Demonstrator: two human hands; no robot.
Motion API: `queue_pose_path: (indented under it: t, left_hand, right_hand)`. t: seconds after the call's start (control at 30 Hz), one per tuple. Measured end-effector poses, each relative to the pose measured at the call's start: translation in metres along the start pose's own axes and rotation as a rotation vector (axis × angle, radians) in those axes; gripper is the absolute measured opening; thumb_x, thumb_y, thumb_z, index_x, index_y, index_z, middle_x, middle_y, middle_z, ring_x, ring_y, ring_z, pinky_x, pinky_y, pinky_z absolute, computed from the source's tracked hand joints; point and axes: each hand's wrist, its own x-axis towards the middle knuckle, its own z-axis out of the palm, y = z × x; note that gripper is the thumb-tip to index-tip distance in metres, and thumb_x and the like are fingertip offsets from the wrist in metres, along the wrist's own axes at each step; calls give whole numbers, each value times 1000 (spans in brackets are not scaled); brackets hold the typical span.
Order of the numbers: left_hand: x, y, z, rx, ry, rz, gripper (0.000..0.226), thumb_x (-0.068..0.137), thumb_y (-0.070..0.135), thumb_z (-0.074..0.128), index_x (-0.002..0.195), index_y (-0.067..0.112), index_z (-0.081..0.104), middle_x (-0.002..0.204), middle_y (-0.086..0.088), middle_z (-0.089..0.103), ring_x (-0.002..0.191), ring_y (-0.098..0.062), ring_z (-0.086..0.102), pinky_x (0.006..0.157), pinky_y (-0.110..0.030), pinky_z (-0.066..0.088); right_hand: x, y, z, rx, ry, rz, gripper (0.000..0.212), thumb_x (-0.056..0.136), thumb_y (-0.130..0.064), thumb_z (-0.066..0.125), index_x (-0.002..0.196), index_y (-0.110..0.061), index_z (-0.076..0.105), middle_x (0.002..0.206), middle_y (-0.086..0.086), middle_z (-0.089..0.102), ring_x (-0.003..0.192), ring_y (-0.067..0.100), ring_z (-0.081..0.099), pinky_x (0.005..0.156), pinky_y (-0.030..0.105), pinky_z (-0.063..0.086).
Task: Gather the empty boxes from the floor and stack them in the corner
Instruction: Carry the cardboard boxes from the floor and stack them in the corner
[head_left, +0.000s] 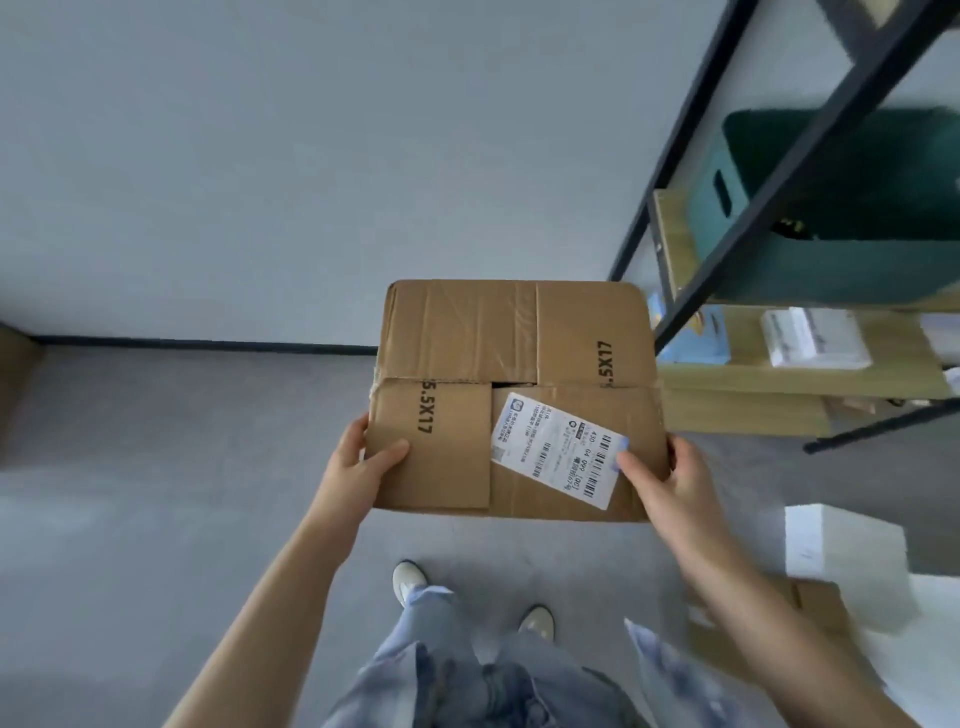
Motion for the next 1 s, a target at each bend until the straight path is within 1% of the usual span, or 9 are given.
queue_pose_path:
  t: [0.07, 0.13, 0.2, 0.33, 0.47, 0.63, 0.7, 0.87, 1.0]
  left_hand:
    - [4, -4, -45, -46, 78, -10, 50, 91, 19, 66, 138, 25, 49, 125, 2, 64, 109, -16, 63, 85, -29, 50]
    - [8, -5, -77, -74, 130, -5, 49, 92, 19, 65, 137, 25, 50, 126, 2, 63, 107, -15, 63, 83, -28, 50]
    - [14, -5, -127, -125, 198, 4, 50, 92, 19, 65, 138, 25, 48, 126, 3, 62, 106, -12, 63, 79, -25, 49]
    - [31, -5, -204, -187, 298, 3, 53, 92, 19, 66, 141, 24, 46, 127, 3, 61, 107, -11, 62, 78, -24, 49]
    - [52, -3, -275, -253, 420, 2, 53, 91, 18, 67, 140, 24, 48, 125, 3, 61, 104, -10, 63, 76, -23, 49]
    - [89, 0, -346, -335, 549, -37, 53, 89, 18, 69, 138, 24, 49, 123, 1, 62, 104, -13, 63, 75, -26, 50]
    - [112, 2, -373, -369, 604, -52, 52, 89, 18, 69, 137, 24, 50, 122, 1, 63, 102, -12, 64, 73, -25, 49]
    - [164, 21, -436, -477, 738, -97, 50, 86, 19, 71, 133, 23, 52, 120, -3, 64, 102, -17, 65, 72, -27, 48]
    - [197, 35, -489, -579, 837, -148, 62, 70, 33, 75, 128, 26, 54, 118, -2, 66, 102, -19, 66, 74, -31, 50]
  right_hand:
    - [5, -28, 44, -24, -70, -51, 58, 65, -48, 72, 113, -20, 59, 104, -3, 71, 94, 13, 67, 82, 37, 55]
    - [8, -51, 78, -37, -129, -96, 43, 77, -32, 74, 114, -15, 58, 100, -5, 69, 89, 8, 66, 73, 27, 52]
    - [10, -75, 130, -75, -191, -133, 35, 83, -23, 71, 114, -14, 58, 97, -9, 67, 87, 0, 63, 66, 18, 47]
    - [10, -117, 216, -120, -287, -205, 33, 84, -26, 70, 114, -16, 60, 103, -3, 68, 92, 10, 65, 76, 28, 52]
    - [15, -161, 303, -151, -376, -247, 26, 86, -23, 69, 108, -20, 56, 99, -7, 66, 85, 0, 61, 66, 20, 46]
    - [37, -220, 405, -238, -509, -305, 35, 87, -23, 68, 118, -14, 54, 96, -13, 62, 85, 0, 61, 62, 16, 45]
    - [52, -245, 450, -284, -556, -335, 38, 86, -25, 68, 120, -13, 54, 101, -7, 64, 89, 7, 63, 66, 19, 47]
    - [84, -319, 561, -376, -688, -403, 44, 84, -30, 69, 122, -14, 53, 112, 1, 66, 98, 17, 65, 83, 38, 56]
    - [94, -385, 653, -451, -800, -481, 44, 86, -27, 68, 124, -14, 51, 111, 0, 64, 99, 16, 64, 83, 35, 55]
